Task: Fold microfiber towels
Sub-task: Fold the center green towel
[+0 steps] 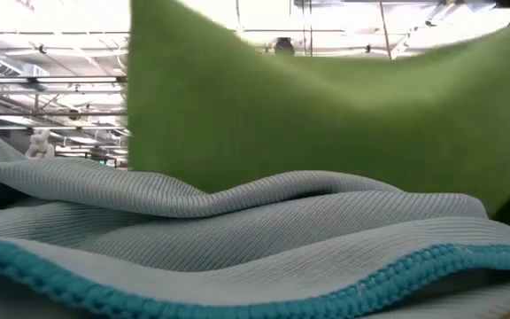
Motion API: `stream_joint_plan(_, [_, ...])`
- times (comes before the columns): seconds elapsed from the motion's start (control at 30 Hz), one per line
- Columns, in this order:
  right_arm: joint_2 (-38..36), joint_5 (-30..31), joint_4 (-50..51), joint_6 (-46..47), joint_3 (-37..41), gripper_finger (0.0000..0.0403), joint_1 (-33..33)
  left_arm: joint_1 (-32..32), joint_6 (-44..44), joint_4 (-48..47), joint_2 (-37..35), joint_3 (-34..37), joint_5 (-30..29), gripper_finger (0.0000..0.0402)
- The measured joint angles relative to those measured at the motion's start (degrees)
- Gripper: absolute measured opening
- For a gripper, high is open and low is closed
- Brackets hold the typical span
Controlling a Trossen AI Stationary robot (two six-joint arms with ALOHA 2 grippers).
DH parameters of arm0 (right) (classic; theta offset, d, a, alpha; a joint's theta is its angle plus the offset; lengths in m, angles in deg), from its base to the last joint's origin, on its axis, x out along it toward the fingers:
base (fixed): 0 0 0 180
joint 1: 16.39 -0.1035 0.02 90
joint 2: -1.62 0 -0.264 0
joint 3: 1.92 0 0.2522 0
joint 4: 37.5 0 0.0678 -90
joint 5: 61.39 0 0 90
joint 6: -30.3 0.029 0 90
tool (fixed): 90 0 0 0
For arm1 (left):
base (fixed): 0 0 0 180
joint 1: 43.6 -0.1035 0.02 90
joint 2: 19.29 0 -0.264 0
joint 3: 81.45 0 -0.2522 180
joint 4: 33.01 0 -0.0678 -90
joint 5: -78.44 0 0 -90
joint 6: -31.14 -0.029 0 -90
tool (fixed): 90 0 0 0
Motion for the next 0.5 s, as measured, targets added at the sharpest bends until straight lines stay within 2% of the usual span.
stream_joint_plan(0.1, [5.5, -0.6, -10.0, 1.1, 3.3, 0.0015, -1.6, 1.6, 6.2, 0.5, 4.5, 0.1, 0.7, 0.0])
stream_joint_plan(0.3, [13.1, -0.7, -11.4, 5.5, 3.6, 0.0087, -4.3, 4.6, 18.6, -0.7, 10.9, 0.2, 1.3, 0.0])
stream_joint_plan(0.5, [18.0, 6.4, -13.9, 15.5, 3.6, 0.0169, -10.0, 6.7, 30.8, -2.2, 14.3, 0.2, 0.8, 0.0])
